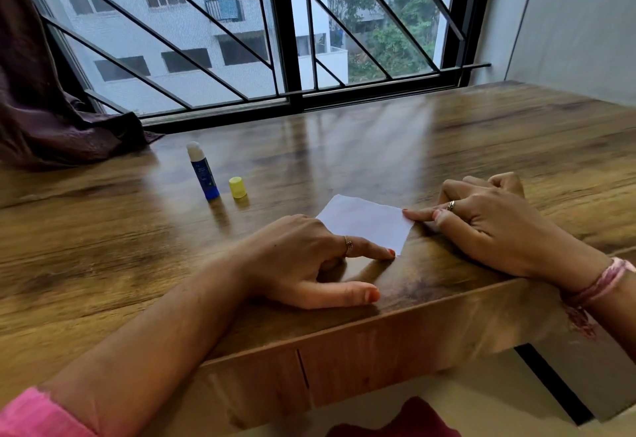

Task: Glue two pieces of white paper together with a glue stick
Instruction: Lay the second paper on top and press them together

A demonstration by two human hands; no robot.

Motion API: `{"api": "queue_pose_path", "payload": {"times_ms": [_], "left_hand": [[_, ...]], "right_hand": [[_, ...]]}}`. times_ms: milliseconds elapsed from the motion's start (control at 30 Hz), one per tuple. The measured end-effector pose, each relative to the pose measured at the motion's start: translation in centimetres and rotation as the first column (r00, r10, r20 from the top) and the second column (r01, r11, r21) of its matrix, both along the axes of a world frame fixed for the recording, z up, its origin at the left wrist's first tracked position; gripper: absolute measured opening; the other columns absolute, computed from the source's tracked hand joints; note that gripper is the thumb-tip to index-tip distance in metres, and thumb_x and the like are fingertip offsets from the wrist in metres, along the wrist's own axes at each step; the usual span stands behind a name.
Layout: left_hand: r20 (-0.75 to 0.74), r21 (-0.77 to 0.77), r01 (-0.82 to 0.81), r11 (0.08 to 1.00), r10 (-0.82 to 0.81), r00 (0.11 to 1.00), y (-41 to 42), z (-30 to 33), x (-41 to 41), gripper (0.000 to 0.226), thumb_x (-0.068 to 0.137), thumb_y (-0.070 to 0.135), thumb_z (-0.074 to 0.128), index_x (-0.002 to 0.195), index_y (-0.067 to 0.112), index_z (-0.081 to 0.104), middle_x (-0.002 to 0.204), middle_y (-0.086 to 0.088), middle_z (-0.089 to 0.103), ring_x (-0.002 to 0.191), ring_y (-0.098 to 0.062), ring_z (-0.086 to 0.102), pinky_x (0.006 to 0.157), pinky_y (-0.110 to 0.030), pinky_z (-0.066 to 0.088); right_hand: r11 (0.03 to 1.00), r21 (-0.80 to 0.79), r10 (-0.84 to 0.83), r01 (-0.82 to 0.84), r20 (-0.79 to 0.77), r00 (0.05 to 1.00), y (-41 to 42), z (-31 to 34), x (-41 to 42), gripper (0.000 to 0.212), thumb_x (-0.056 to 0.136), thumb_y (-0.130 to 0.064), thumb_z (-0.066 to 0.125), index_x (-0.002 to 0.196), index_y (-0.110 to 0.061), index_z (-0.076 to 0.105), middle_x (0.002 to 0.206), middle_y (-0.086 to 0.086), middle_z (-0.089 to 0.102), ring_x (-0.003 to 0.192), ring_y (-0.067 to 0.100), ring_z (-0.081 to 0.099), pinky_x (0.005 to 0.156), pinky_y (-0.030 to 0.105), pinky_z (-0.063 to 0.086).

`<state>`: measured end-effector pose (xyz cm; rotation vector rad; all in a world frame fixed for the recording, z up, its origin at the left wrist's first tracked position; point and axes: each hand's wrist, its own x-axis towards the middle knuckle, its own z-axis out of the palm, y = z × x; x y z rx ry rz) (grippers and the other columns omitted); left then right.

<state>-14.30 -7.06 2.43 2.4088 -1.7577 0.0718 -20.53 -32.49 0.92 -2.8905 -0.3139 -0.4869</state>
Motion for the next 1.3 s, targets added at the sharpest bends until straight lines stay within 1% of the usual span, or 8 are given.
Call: {"api": "queue_pose_path", "payload": {"times_ms": [400, 667, 833, 967, 1033, 1100, 1200, 1300], "left_hand": [[-0.012, -0.085, -0.149, 0.985, 0.148, 0.989, 2.0, 0.6, 1.6, 0.045, 0.089, 0.055, 0.034, 0.110, 0.032, 0.066, 0.041, 0.008, 0.032, 0.039, -0.012, 0.044, 0.046, -0.020, 0.034], [0.059, -0.107, -0.196, 0.975, 0.203, 0.977, 2.2, 0.6, 1.5, 0.044, 0.094, 0.052, 0.030, 0.120, 0.033, 0.060, 0.042, 0.006, 0.039, 0.040, -0.006, 0.044, 0.048, -0.016, 0.029], [-0.061, -0.114, -0.002, 0.993, -0.005, 0.998, 1.5, 0.8, 0.8, 0.040, 0.091, 0.038, 0.049, 0.128, 0.028, 0.056, 0.042, 0.009, 0.032, 0.036, -0.011, 0.039, 0.043, -0.022, 0.033], [-0.093, -0.081, 0.045, 0.996, -0.052, 0.994, 0.9, 0.4, 0.5, 0.045, 0.092, 0.035, 0.052, 0.137, 0.028, 0.048, 0.043, 0.006, 0.038, 0.038, -0.012, 0.042, 0.044, -0.027, 0.035], [-0.062, -0.072, -0.003, 0.997, -0.001, 0.998, 0.8, 0.2, 0.5, 0.046, 0.093, 0.037, 0.050, 0.138, 0.028, 0.047, 0.043, 0.006, 0.037, 0.039, -0.011, 0.043, 0.045, -0.030, 0.036], [-0.029, -0.057, -0.041, 0.998, 0.040, 0.999, 0.7, 0.0, 0.5, 0.046, 0.093, 0.041, 0.046, 0.138, 0.029, 0.046, 0.044, 0.003, 0.039, 0.040, -0.011, 0.044, 0.045, -0.033, 0.037], [-0.015, -0.027, -0.061, 0.998, 0.061, 0.998, 0.6, 0.0, 0.6, 0.045, 0.093, 0.044, 0.045, 0.136, 0.030, 0.048, 0.045, 0.003, 0.040, 0.041, -0.012, 0.044, 0.046, -0.031, 0.036], [0.002, 0.000, -0.074, 0.997, 0.074, 0.997, 0.7, 0.2, 0.7, 0.045, 0.092, 0.047, 0.045, 0.134, 0.030, 0.051, 0.044, 0.006, 0.038, 0.042, -0.012, 0.046, 0.047, -0.034, 0.039]], "right_hand": [[0.948, 0.203, 0.267, -0.244, -0.092, 0.959, 1.5, 0.7, -2.1, 0.052, 0.084, -0.054, 0.021, 0.104, -0.047, 0.068, 0.082, -0.022, 0.051, 0.091, -0.003, 0.049, 0.089, 0.040, 0.027], [0.844, 0.437, 0.425, -0.310, -0.193, 0.885, 2.0, 0.7, -2.1, 0.042, 0.092, -0.036, 0.030, 0.108, -0.043, 0.068, 0.080, -0.014, 0.051, 0.082, 0.007, 0.053, 0.078, 0.026, 0.037], [0.819, 0.533, 0.324, -0.214, -0.123, 0.938, 1.6, 0.3, -1.8, 0.051, 0.090, -0.031, 0.026, 0.112, -0.020, 0.070, 0.076, -0.004, 0.058, 0.071, 0.006, 0.055, 0.068, 0.020, 0.038], [0.856, 0.450, 0.343, -0.254, -0.127, 0.931, 1.7, 0.2, -2.1, 0.073, 0.085, -0.045, 0.022, 0.090, 0.012, 0.068, 0.079, -0.027, 0.061, 0.082, -0.008, 0.058, 0.071, 0.007, 0.037], [0.856, 0.445, 0.348, -0.264, -0.117, 0.930, 1.7, 0.3, -2.1, 0.076, 0.085, -0.046, 0.021, 0.086, 0.016, 0.065, 0.074, -0.033, 0.058, 0.080, -0.014, 0.057, 0.070, 0.006, 0.036], [0.867, 0.429, 0.321, -0.254, -0.091, 0.943, 1.9, 0.3, -2.1, 0.069, 0.087, -0.043, 0.023, 0.094, 0.008, 0.070, 0.074, -0.041, 0.055, 0.081, -0.015, 0.055, 0.073, 0.011, 0.036], [0.907, 0.414, 0.110, -0.073, -0.066, 0.992, 2.1, 0.1, -1.9, 0.050, 0.086, -0.040, 0.026, 0.112, -0.034, 0.067, 0.079, -0.029, 0.055, 0.085, -0.007, 0.051, 0.086, 0.035, 0.035], [0.950, 0.311, -0.005, 0.033, -0.090, 0.996, 2.5, -0.2, -1.6, 0.049, 0.083, -0.045, 0.021, 0.112, -0.049, 0.060, 0.083, -0.024, 0.047, 0.093, -0.008, 0.042, 0.082, 0.034, 0.024]]}}
